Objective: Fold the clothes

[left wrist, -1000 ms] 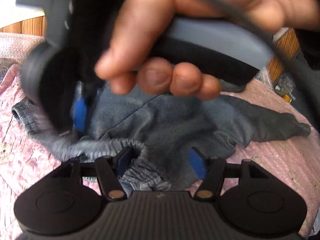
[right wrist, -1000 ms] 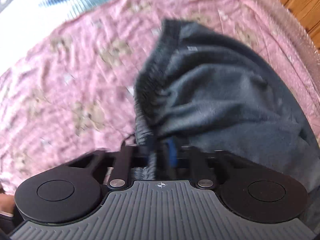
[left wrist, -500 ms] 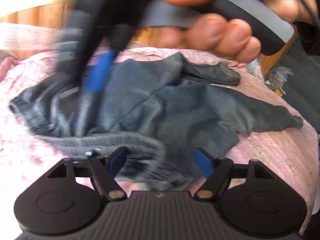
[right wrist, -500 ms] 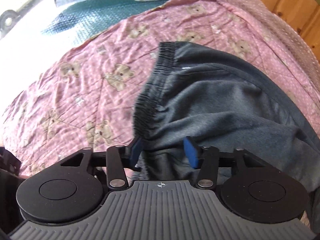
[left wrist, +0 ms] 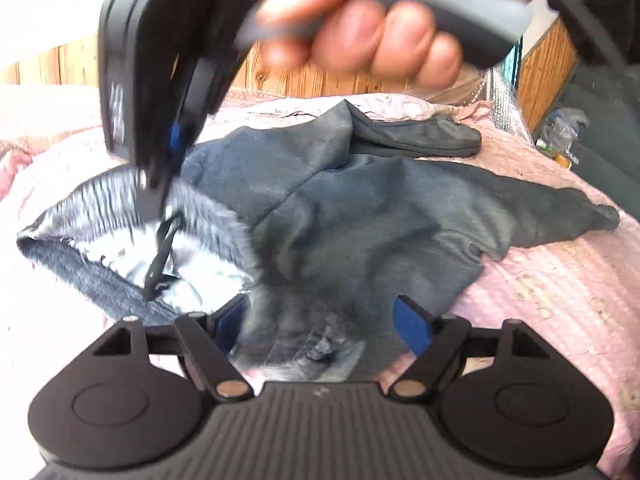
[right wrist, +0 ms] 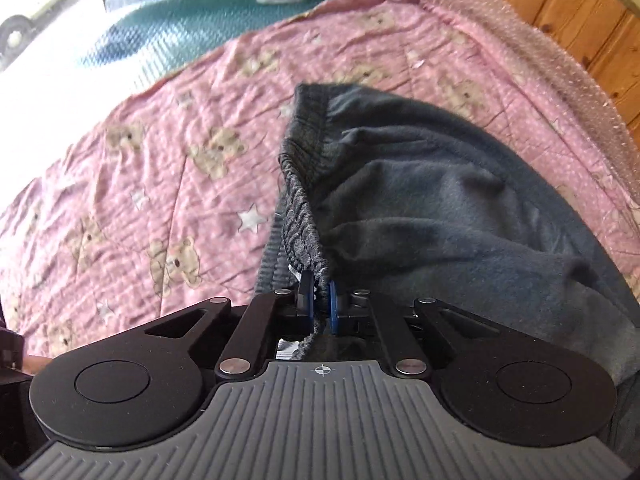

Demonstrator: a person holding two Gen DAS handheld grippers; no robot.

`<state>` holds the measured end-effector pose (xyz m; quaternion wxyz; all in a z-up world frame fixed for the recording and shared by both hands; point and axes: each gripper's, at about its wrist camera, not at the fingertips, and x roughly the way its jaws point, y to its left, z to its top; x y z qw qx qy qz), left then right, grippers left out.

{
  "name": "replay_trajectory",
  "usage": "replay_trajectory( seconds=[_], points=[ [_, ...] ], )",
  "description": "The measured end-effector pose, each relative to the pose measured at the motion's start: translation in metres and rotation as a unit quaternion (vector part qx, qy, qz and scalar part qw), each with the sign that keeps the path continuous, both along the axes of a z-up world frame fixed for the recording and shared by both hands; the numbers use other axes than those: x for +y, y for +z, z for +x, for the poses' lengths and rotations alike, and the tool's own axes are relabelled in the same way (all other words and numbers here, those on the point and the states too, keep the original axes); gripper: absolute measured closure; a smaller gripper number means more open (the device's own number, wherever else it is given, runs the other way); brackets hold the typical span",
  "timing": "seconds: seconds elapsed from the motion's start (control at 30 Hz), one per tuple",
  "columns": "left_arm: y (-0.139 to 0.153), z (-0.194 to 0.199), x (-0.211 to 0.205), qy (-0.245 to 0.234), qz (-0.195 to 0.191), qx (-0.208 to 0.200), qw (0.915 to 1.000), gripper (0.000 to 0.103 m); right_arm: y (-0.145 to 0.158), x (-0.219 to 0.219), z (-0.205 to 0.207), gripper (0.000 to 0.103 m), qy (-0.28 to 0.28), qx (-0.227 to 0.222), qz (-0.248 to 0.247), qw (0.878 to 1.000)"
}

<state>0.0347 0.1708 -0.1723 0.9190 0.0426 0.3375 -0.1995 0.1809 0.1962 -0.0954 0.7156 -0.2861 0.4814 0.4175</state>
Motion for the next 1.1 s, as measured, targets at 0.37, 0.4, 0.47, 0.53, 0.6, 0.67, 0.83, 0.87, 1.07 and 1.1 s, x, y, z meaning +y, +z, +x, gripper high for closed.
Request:
replay_trajectory(
  seconds=[0.37,0.4,0.47,0.53,0.6,0.67,0.83,0.87,1.07,1.1],
  points=[
    [0.066,0.015,0.104,0.035,-0.199,0.116,0.9725,0.096,0.074,-0.016,0.021,0.099,-0.066,-0.07,0.133,0.986],
    [0.077,0.006,0.129,0.058,-0.255,0.121,0.9576,0.096,0.075,-0.02,0.023,0.096,-0.079,-0.07,0.16,0.981],
    [0.074,-0.012,0.177,0.111,-0.316,0.161,0.9283,0.096,0.076,-0.028,0.027,0.055,-0.107,-0.063,0.205,0.971],
    [0.037,-0.026,0.204,0.152,-0.31,0.245,0.9059,0.096,0.062,-0.049,0.039,0.036,-0.152,-0.041,0.203,0.966],
    [-0.008,-0.041,0.22,0.191,-0.297,0.331,0.8749,0.096,0.043,-0.084,0.052,0.034,-0.216,-0.038,0.191,0.957],
    [-0.019,-0.055,0.226,0.209,-0.307,0.348,0.8609,0.096,0.015,-0.134,0.067,0.034,-0.297,-0.042,0.149,0.942],
    [-0.009,-0.068,0.226,0.226,-0.285,0.343,0.8664,0.089,-0.032,-0.265,0.092,0.034,-0.444,0.005,0.085,0.892],
    [-0.006,-0.072,0.225,0.227,-0.283,0.341,0.8671,0.088,-0.038,-0.288,0.091,0.033,-0.463,0.011,0.081,0.882],
    [0.034,-0.081,0.247,0.227,-0.266,0.312,0.8834,0.037,-0.054,-0.412,0.071,0.029,-0.563,0.031,0.081,0.822],
    [0.041,-0.077,0.253,0.229,-0.264,0.301,0.8875,0.037,-0.055,-0.428,0.069,0.029,-0.577,0.031,0.083,0.812]
  ],
)
